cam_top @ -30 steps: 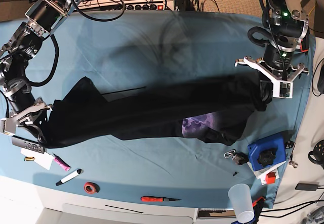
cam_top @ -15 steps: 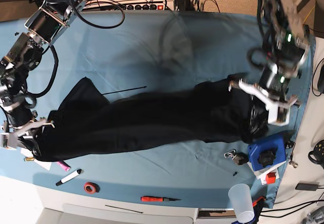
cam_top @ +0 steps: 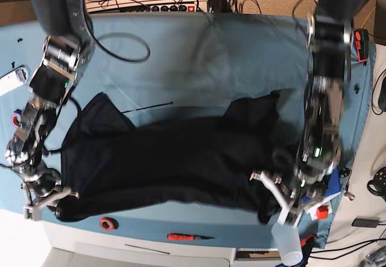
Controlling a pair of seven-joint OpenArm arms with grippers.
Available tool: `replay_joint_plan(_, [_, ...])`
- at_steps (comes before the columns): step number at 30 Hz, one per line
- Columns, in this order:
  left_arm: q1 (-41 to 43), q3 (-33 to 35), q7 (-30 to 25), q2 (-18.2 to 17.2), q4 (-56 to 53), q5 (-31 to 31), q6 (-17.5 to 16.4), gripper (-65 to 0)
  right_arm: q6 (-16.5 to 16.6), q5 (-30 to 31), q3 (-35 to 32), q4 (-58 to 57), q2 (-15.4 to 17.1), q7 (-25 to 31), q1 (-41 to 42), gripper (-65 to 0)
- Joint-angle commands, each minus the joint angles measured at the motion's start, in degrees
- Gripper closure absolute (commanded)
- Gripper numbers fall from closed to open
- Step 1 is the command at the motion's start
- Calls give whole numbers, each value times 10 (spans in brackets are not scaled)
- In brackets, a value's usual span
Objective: Layout the t-shirt on the table in an organized manner, then fold the t-shirt properly
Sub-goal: 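Lay the stretched shirt flat and release both grippers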
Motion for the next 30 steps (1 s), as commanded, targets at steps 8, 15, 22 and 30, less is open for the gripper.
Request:
replay_joint_plan(8, [-118,11,-13,-3,-75,1,-24,-334,21,8,0,-14,10,13,46,-279])
replay_joint_plan(15, [-137,9,96,-3,-47,-35,-9,-335,26,94,1,14,17,-94,42,-279])
replay_joint_plan(22, [-82,8,222,-4,134,-45,-16,-268,51,165,17,187,21,-198,-20,-278])
replay_joint_plan(30, [74,8,230,-6,262,-20,-35,-268,23,165,38,261,21,-233,-136,-278])
